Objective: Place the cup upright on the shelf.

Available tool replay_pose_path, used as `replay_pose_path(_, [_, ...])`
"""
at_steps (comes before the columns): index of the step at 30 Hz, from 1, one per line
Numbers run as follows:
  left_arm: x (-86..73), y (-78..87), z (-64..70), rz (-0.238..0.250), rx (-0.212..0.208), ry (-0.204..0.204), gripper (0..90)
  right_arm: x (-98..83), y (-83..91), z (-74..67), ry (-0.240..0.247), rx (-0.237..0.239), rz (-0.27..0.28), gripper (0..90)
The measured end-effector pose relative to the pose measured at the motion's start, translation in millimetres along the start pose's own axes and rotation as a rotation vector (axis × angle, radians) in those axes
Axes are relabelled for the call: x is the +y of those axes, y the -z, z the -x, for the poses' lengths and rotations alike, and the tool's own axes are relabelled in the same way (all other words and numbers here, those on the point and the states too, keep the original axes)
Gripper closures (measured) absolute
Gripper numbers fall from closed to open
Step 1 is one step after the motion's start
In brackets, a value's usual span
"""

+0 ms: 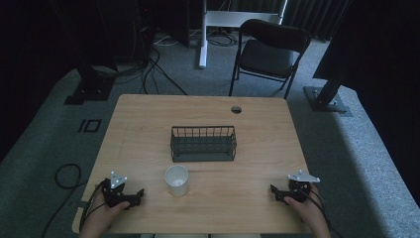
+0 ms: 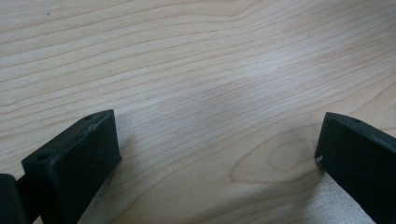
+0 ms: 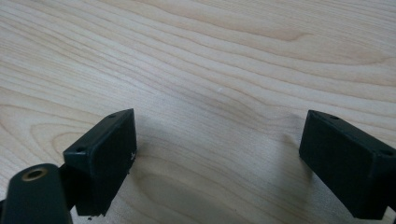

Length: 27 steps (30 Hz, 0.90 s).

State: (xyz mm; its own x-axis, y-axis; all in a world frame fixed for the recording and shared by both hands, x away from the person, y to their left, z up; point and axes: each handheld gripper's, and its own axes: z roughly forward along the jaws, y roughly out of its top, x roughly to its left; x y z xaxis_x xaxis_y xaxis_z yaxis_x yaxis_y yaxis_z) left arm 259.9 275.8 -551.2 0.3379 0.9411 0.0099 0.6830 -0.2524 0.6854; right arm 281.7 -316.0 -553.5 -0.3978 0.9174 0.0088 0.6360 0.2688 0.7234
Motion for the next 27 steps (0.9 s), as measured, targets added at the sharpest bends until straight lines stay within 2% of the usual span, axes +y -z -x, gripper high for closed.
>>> replay_pose_path(22, [0.1,0.0,0.0,-0.001,0.0,0.0,0.0,0.0,0.1,-0.4,0.008,0.01,0.0,10.8])
replay_pose_path(27, [0.1,0.0,0.0,-0.001,0.0,0.0,0.0,0.3,0.6,3.2,0.018,0.015,-0.004,10.9])
